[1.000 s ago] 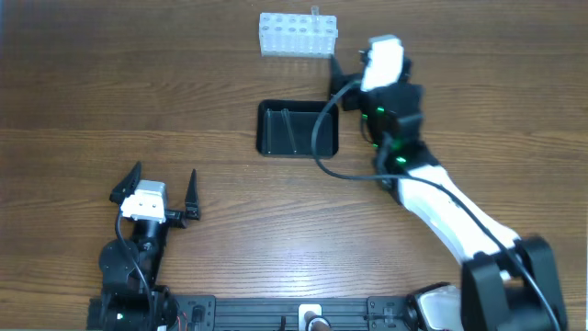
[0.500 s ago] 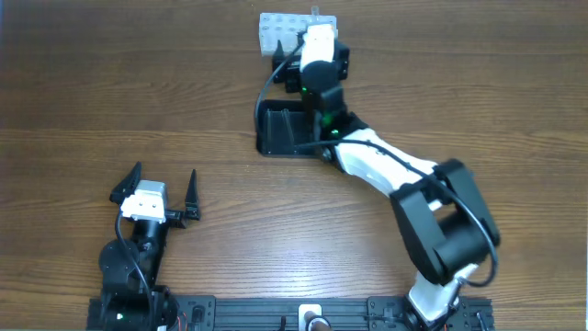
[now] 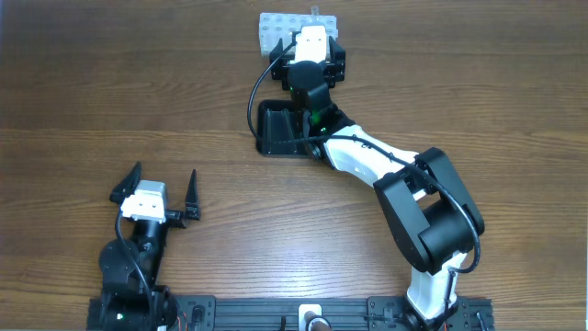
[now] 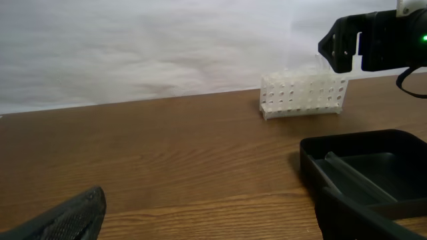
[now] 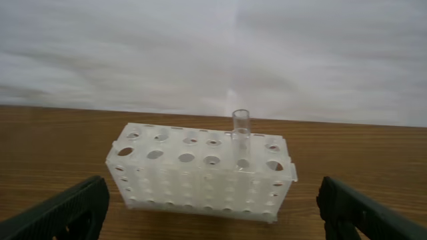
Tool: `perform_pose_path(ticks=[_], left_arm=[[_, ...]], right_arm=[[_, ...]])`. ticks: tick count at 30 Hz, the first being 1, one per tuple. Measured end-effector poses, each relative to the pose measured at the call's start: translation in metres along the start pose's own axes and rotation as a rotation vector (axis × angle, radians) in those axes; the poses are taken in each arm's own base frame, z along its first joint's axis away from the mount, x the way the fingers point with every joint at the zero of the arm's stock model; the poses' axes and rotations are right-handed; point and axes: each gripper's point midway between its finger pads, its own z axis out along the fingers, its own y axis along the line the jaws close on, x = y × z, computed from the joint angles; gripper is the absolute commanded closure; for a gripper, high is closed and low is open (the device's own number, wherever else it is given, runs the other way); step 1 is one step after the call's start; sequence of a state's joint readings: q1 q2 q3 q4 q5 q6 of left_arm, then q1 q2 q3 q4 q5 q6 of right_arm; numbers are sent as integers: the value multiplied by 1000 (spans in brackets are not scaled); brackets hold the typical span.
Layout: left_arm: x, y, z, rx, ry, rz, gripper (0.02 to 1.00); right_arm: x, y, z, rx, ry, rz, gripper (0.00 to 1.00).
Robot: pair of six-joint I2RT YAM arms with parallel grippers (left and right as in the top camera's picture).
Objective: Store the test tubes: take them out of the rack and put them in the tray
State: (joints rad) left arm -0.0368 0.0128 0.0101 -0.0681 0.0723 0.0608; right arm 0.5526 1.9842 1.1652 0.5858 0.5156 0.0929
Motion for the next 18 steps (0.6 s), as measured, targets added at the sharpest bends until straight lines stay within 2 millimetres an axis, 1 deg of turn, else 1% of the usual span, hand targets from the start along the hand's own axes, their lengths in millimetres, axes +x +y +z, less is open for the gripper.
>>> perform_pose_path(ticks=[5, 7, 11, 13, 18], left_arm=[[0, 0, 0, 0, 0, 0, 18], [0, 0, 0, 0, 0, 0, 20], [0, 0, 0, 0, 0, 0, 18], [0, 0, 0, 0, 0, 0, 18], [0, 0, 0, 0, 0, 0, 18]], right_arm=[[-2, -5, 2, 15, -3, 0, 9], [-5, -9, 5, 12, -7, 17, 9], [-17, -15, 19, -5, -14, 58, 9], [-18, -17, 27, -11, 0, 78, 9], [-11, -13, 49, -34, 68, 92, 7]])
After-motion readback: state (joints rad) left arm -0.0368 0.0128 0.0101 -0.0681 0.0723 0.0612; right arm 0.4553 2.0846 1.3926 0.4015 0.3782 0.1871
